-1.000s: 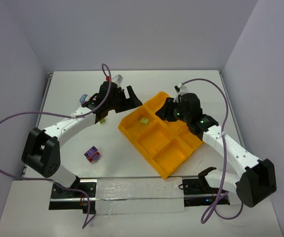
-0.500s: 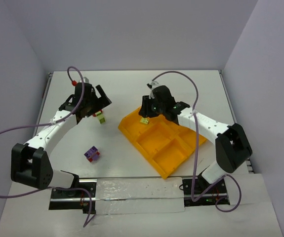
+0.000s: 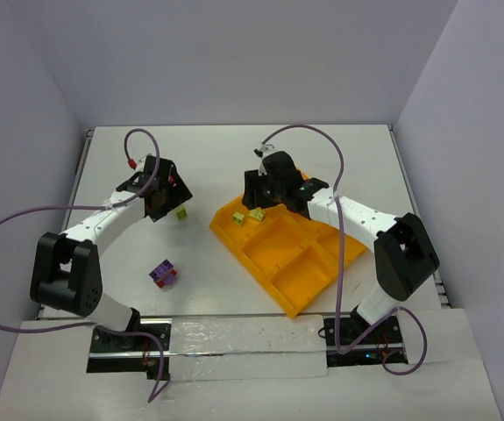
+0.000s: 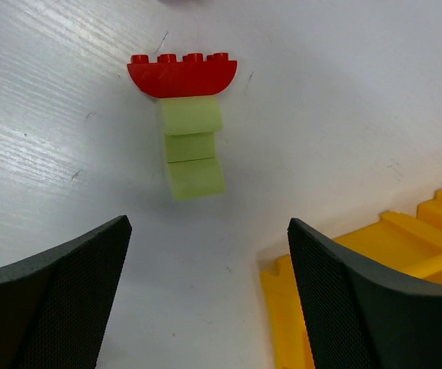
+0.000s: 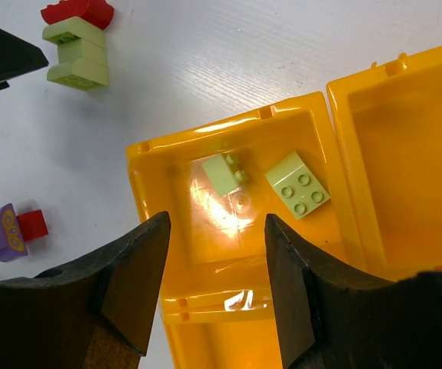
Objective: Sort the legos into containers by color
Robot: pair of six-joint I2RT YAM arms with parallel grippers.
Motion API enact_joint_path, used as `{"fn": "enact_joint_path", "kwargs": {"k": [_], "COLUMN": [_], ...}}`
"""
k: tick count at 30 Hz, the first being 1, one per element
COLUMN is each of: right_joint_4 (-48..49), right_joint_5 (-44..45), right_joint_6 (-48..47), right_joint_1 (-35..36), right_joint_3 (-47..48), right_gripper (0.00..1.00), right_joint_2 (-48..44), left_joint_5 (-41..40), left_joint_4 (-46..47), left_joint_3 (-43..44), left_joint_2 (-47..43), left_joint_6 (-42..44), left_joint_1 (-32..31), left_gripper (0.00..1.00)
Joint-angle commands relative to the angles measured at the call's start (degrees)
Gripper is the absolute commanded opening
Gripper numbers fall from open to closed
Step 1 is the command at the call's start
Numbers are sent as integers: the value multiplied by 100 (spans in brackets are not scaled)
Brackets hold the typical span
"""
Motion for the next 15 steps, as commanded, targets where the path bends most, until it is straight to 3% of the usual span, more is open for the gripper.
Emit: {"fn": "enact_joint_path", "kwargs": {"k": [1,9,15], "right_joint_4": [23,80,40], "right_joint_5": [217,203,184], "right_joint_6": [-78,-45,-52], "right_joint_1": [21,20,20], "right_joint_3": [230,30,44], "right_gripper": [60,61,62], "right_joint_2": [-255,-663,-783], "left_joint_5": [-39,-76,-320], "left_joint_4": [166,548,668], "left_joint_3": [-40,-221,-82], "left_joint_2": [168,561,824], "left_joint_6": [-125,-176,-60], "left_joint_1": [38,29,-75], "left_gripper": [88,86,80]}}
